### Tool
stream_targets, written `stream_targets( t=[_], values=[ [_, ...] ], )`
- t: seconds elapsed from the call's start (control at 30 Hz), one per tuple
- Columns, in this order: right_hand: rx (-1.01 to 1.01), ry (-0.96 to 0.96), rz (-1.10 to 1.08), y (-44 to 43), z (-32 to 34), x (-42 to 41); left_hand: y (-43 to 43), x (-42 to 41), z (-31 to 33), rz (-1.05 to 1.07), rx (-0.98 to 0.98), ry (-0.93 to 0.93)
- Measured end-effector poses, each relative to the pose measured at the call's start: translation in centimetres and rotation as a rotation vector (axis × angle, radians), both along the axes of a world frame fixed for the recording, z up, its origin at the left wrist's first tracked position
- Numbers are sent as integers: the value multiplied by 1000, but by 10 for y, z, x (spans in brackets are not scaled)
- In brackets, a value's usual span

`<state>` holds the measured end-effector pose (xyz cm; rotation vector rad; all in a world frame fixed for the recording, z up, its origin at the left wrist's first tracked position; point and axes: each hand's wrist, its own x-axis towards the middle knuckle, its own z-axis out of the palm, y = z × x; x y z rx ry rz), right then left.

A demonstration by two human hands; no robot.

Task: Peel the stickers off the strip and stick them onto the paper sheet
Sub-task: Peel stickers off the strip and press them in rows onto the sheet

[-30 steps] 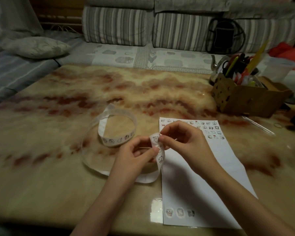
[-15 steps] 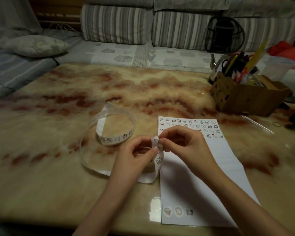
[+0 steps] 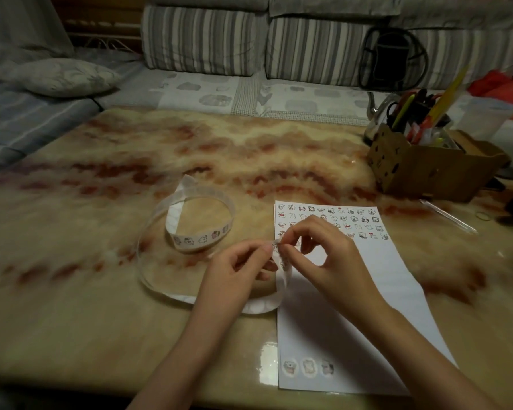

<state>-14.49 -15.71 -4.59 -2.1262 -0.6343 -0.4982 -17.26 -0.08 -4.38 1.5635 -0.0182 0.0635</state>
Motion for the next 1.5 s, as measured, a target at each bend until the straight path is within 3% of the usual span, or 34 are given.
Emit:
stream_targets(
  t=[0.13, 0.67, 0.83, 1.1, 1.3, 1.5],
  values=[
    [-72, -124, -9, -1, -5, -1, 0, 2, -1, 28, -14, 38],
    [-145, -247, 26, -8, -11, -2, 0, 4, -6, 0, 28, 56],
    [-11, -81, 85, -9, -12, -6, -2, 5, -10, 7, 65, 51],
    [487, 458, 29, -20, 3, -1, 1, 9, -20, 59, 216, -20],
    [428, 755, -179, -45, 3, 34, -1, 16, -35, 3, 318, -4],
    [300, 817, -286, -57, -5, 55, -4, 19, -49, -32, 455, -49]
  ],
)
